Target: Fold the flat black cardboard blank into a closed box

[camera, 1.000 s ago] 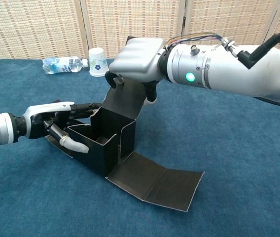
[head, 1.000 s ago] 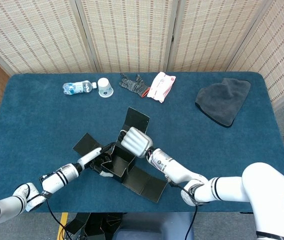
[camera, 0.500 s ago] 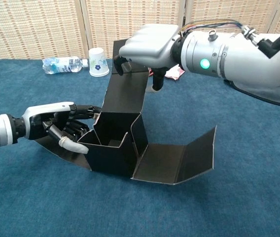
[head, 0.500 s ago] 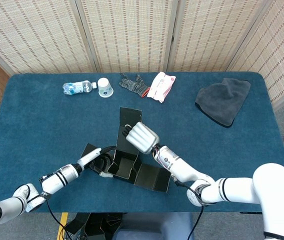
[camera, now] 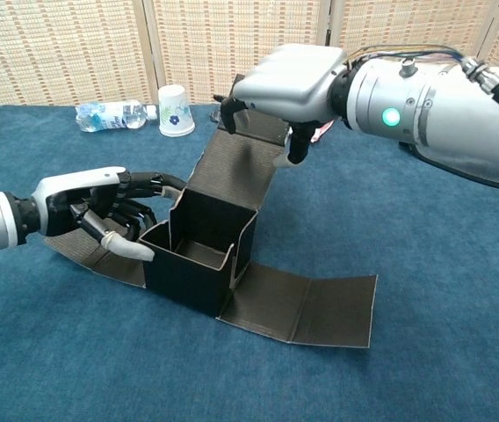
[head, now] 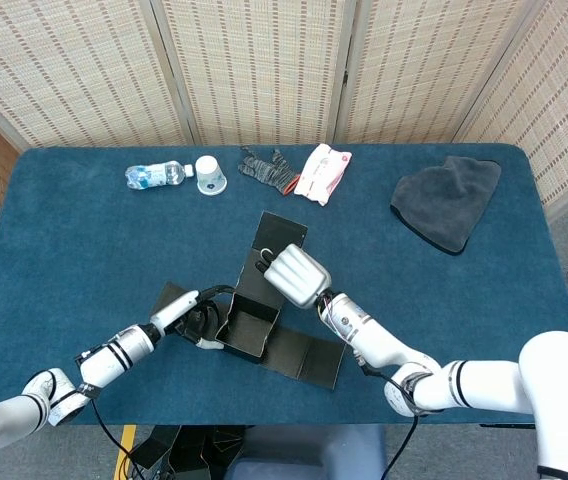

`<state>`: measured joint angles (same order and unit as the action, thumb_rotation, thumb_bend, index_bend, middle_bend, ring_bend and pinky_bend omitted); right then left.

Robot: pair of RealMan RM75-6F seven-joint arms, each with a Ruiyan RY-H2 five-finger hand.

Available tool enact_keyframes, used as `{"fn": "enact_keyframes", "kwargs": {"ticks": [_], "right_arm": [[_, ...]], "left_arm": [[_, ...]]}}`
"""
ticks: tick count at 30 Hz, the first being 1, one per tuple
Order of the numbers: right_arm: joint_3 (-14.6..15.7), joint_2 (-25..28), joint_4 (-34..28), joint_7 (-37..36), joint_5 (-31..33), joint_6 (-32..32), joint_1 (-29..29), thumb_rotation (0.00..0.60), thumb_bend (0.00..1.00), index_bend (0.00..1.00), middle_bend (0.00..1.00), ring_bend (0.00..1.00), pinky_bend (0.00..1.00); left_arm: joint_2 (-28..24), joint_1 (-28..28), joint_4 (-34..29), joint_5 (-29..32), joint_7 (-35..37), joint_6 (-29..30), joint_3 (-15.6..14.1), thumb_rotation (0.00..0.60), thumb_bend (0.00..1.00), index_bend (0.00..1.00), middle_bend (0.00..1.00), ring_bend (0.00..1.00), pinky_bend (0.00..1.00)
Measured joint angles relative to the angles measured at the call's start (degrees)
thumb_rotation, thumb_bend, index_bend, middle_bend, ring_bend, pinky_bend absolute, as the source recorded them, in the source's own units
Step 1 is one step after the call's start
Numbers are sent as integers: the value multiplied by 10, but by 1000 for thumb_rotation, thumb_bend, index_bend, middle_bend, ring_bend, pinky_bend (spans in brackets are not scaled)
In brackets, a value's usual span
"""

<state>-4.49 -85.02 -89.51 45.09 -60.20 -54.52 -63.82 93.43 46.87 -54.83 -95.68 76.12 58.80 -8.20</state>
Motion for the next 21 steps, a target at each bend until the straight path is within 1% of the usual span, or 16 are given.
{"fn": "enact_keyframes", "kwargs": {"ticks": [10, 21], "right_arm": [[0, 7, -9, -12, -6, -6, 22, 600, 243, 278, 290, 795, 943], [-2, 7, -9, -19, -14, -10, 38, 600, 244, 278, 290, 795, 943]], "left_arm": [[16, -3, 10, 3, 4, -19, -5, 600, 71, 146, 159, 493, 655], [34, 0, 27, -8, 18, -19, -12, 600, 71, 145, 159, 493, 655]]}}
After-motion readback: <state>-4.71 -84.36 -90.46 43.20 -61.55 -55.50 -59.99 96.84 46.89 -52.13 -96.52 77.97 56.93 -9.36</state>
